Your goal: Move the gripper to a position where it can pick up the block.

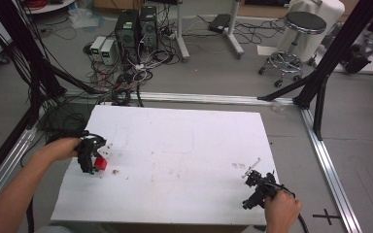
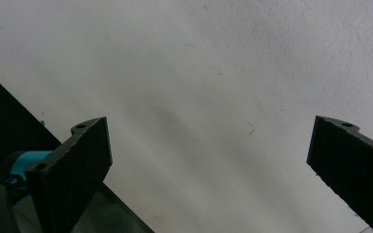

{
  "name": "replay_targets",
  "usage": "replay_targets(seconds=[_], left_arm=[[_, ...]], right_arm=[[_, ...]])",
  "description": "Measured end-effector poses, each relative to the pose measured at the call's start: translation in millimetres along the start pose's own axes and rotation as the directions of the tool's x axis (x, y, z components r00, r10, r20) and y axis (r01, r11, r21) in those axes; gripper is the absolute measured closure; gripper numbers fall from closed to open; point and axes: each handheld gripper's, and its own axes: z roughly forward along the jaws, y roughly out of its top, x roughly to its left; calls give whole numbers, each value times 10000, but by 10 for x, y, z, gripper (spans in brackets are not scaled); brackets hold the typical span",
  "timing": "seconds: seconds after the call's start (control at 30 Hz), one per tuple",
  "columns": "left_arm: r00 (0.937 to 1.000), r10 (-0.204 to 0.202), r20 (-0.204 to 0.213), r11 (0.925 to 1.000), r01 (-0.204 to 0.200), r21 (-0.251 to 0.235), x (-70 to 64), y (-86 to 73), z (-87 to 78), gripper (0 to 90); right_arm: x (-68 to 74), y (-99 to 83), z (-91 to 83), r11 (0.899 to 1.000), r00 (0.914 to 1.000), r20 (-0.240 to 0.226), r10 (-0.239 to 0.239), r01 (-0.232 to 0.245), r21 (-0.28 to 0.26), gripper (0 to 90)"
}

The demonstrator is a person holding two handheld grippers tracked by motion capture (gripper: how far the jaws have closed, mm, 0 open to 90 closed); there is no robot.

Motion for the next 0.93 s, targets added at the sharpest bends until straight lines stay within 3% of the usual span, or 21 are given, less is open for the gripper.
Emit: replay_targets(seconds=[0.23,0.5,0.93], left_arm=[[9998,149,97,9998,-151,149,5,-17,83,222],[9995,-31,317,9999,27,127,-20,-36,177,222],[9997,-51,230,9999,49,95,-11,-39,153,223]], right_arm=[[2,-1,5,9999,10000,-8,90,-90,91,15],[-2,-1,16,9999,10000,-39,26,-26,101,15],[6,6,12,10000,10000,-28,34,-34,70,15]])
